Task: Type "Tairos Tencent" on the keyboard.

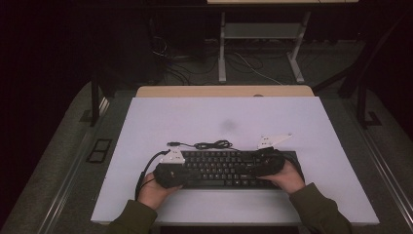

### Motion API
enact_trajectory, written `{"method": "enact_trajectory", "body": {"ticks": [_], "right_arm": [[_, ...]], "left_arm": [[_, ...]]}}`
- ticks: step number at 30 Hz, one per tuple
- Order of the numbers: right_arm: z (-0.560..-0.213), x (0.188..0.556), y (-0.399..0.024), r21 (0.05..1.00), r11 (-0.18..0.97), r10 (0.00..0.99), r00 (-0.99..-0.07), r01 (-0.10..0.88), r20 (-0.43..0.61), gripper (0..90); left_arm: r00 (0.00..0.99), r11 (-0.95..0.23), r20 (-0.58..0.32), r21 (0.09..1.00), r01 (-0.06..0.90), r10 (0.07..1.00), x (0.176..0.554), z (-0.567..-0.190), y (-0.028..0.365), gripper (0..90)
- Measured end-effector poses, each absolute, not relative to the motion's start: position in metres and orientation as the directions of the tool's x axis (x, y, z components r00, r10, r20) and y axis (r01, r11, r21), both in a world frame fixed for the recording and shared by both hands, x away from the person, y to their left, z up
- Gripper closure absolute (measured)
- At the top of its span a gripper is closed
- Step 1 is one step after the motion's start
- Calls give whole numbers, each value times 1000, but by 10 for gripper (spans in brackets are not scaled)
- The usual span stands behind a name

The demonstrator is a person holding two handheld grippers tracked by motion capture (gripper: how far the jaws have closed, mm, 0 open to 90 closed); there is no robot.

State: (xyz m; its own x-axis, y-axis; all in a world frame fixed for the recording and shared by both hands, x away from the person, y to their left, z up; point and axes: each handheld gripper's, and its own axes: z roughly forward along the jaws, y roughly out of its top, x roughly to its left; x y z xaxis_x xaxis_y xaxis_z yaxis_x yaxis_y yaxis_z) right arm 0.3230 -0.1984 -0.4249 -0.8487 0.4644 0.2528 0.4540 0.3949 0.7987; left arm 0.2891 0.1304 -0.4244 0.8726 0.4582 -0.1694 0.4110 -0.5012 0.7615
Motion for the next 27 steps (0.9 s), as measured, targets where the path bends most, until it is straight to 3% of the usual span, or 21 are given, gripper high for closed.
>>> {"method": "enact_trajectory", "body": {"ticks": [27], "right_arm": [[-425, 324, -199, 802, 388, 468, -847, 454, 253, 399]], "left_arm": [[885, -557, -186, 717, 419, 426, 289, -436, 124, 894]]}}
